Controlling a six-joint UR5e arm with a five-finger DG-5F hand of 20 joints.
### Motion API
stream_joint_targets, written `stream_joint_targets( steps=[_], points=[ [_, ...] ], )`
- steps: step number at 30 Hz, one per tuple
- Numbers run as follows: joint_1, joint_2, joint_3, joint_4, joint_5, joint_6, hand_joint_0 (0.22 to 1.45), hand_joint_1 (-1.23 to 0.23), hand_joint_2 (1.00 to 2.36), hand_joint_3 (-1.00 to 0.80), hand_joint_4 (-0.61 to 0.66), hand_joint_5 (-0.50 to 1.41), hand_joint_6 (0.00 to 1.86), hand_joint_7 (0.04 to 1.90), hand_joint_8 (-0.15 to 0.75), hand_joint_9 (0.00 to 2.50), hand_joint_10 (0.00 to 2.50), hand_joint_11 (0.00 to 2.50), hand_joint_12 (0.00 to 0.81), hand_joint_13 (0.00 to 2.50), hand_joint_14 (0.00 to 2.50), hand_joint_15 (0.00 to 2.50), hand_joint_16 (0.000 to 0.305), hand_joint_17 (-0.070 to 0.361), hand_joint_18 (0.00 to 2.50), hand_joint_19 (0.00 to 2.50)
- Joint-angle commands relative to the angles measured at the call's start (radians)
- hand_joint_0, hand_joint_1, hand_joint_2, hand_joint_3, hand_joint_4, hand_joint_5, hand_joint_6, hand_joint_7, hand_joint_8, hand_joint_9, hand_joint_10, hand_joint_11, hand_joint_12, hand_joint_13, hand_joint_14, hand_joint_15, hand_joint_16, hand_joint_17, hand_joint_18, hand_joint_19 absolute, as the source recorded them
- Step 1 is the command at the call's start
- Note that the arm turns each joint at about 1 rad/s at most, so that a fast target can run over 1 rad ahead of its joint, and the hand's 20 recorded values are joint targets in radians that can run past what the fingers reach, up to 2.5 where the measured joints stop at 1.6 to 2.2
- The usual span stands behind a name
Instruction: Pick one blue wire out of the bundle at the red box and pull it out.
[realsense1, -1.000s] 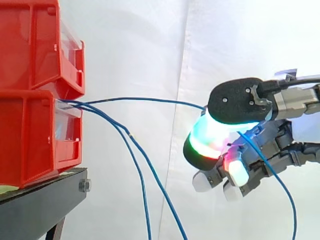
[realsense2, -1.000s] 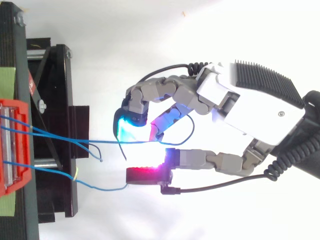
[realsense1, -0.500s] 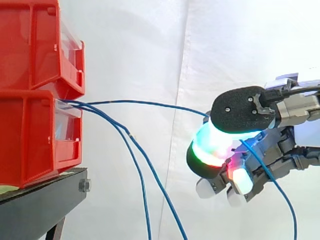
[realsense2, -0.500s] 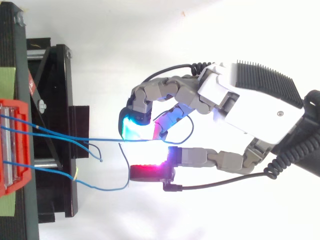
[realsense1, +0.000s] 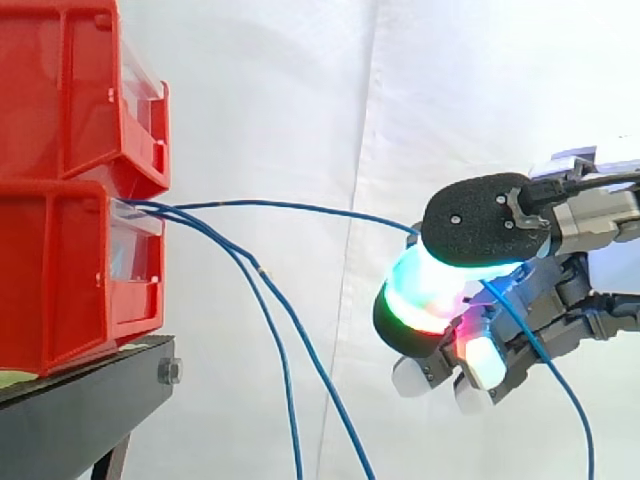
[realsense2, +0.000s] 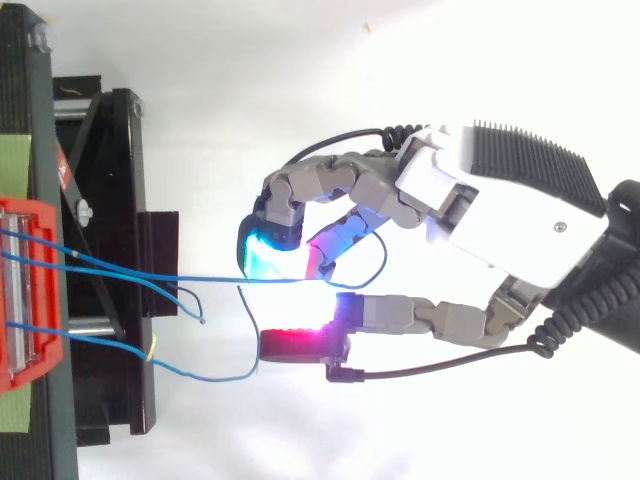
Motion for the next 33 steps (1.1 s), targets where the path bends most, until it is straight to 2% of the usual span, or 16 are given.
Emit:
stream_joint_targets(
  steps=[1,14,15,18,21,33],
  points=[
    [-0.001,-0.001,0.0,0.0,0.002,0.0,0.48,-0.81,1.51,-0.14,-0.12,-0.06,0.83,1.08,0.286,1.16,0.01,0.54,0.441,0.57,0.01,0.33,0.064,0.145,0.52,0.38],
    [0.001,0.001,0.0,0.0,0.0,0.0,0.47,-0.79,1.52,-0.13,-0.12,-0.06,0.83,1.08,0.283,1.16,0.02,0.55,0.435,0.59,0.01,0.33,0.066,0.148,0.47,0.36],
    [0.001,0.001,0.0,0.0,0.0,0.0,0.47,-0.79,1.53,-0.14,-0.12,-0.06,0.83,1.08,0.285,1.17,0.02,0.54,0.397,0.56,0.01,0.29,0.059,0.132,0.37,0.29],
    [-0.001,0.001,0.0,0.0,-0.001,0.0,0.46,-0.79,1.55,-0.15,-0.12,-0.06,0.83,1.07,0.283,1.19,0.01,0.56,0.393,0.55,0.01,0.3,0.058,0.129,0.29,0.24],
    [-0.001,-0.001,0.0,0.0,0.0,0.0,0.47,-0.78,1.53,-0.14,-0.11,-0.06,0.83,1.07,0.284,1.2,0.01,0.57,0.421,0.6,0.01,0.34,0.062,0.14,0.36,0.28],
    [0.001,-0.001,0.0,0.001,0.0,0.0,0.47,-0.78,1.52,-0.16,-0.1,-0.06,0.83,1.05,0.29,1.21,0.01,0.57,0.431,0.62,0.01,0.33,0.064,0.145,0.45,0.33]
  ],
)
